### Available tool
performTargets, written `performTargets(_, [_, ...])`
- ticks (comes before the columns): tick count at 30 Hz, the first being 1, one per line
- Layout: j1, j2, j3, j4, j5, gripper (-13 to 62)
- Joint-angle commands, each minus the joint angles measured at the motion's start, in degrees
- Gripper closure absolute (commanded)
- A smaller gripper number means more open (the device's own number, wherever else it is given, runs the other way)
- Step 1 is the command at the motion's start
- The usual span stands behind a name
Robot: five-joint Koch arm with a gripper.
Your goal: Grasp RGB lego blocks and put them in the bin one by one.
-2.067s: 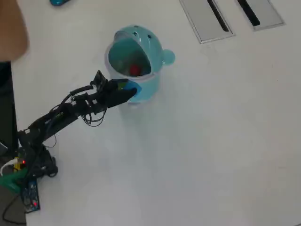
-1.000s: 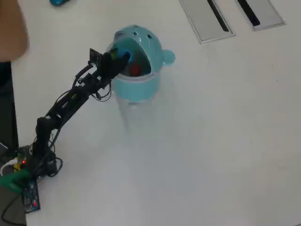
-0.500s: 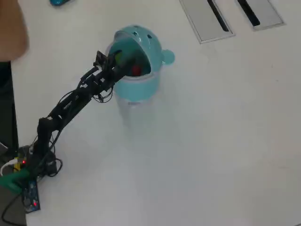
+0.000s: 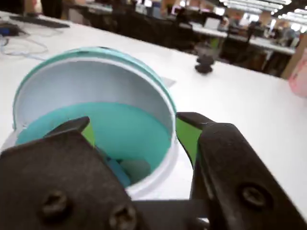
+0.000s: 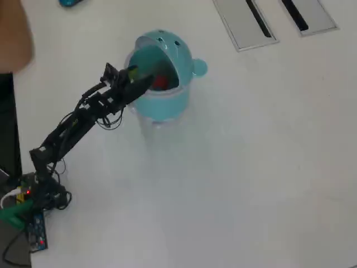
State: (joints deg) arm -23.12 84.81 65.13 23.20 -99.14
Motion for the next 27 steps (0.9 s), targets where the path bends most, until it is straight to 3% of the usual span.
performTargets(1, [0.88,8.0,1.32,-0.53,-0.09,17.9])
performTargets(10, [8.53,27.33,27.6,-6.42,-0.09,17.9])
performTargets(27, [11.87,49.75,58.54,-7.38,-0.09,17.9])
